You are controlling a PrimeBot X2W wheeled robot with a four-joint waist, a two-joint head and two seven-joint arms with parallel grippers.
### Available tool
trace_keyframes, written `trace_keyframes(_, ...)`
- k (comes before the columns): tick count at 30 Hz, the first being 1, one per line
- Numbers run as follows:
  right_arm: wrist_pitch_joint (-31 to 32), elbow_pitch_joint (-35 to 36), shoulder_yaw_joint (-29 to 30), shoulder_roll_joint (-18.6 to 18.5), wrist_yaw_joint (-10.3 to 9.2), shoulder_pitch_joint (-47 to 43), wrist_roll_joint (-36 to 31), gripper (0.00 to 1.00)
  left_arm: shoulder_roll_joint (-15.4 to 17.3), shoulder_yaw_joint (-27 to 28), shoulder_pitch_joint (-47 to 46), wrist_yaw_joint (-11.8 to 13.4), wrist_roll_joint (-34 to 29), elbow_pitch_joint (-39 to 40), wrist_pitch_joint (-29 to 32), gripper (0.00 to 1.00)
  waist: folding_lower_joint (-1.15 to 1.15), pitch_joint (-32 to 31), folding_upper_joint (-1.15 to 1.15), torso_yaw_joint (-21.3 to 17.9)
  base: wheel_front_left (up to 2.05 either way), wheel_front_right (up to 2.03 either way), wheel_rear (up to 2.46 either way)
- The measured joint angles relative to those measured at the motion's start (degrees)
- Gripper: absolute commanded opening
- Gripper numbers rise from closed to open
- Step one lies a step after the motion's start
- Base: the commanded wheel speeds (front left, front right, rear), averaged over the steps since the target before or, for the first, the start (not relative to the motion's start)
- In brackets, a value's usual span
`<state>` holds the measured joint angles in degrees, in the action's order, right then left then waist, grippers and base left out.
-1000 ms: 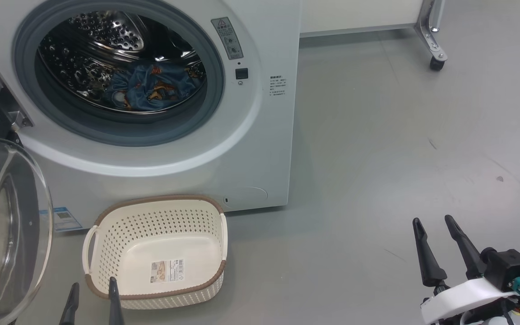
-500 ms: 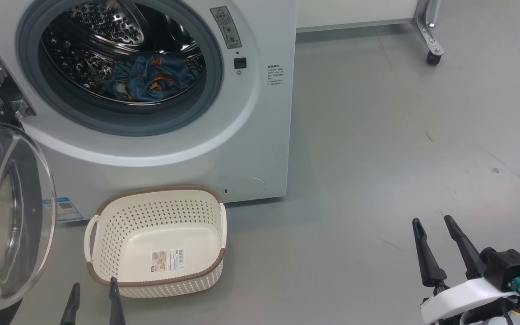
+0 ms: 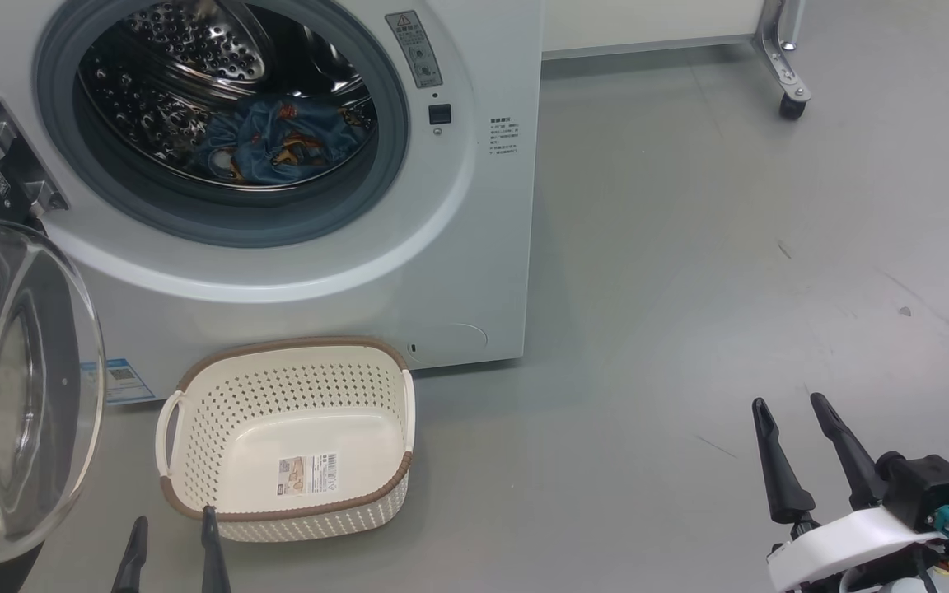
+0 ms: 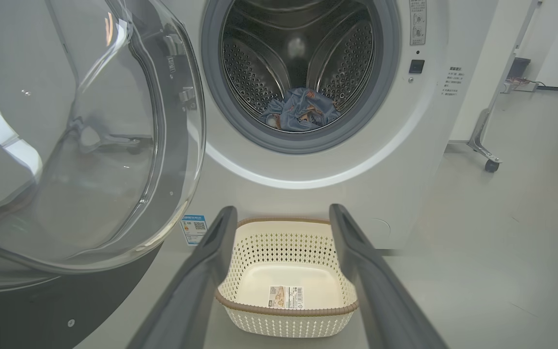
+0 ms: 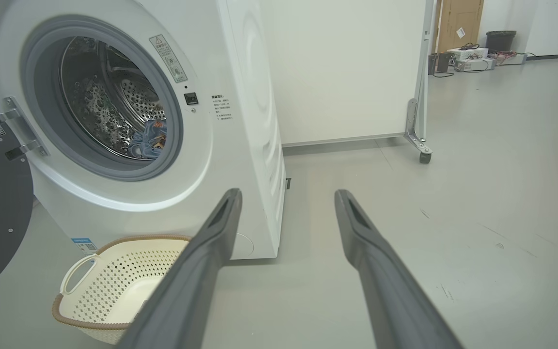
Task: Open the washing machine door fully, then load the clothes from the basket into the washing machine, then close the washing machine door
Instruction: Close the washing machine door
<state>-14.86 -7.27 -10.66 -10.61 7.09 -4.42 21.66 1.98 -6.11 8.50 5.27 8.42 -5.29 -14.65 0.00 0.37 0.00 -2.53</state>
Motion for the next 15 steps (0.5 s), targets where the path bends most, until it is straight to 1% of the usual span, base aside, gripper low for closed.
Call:
trace_keyframes(5,0.0,0.0,1.0,-0.1,0.00,0.0,0.0,1.00,0.0,-1.0,0.0,0.0,-0.9,0.0,0.0,1.00,0.00,-0.1,0.00,0.8,0.00,0.00,0.00)
trace_keyframes(15,0.0,0.2,1.0,-0.2,0.00,0.0,0.0,1.00,0.1,-1.2,-0.1,0.0,-1.4,0.7,0.0,1.00,0.00,-0.2,0.00,3.9,0.00,0.00,0.00)
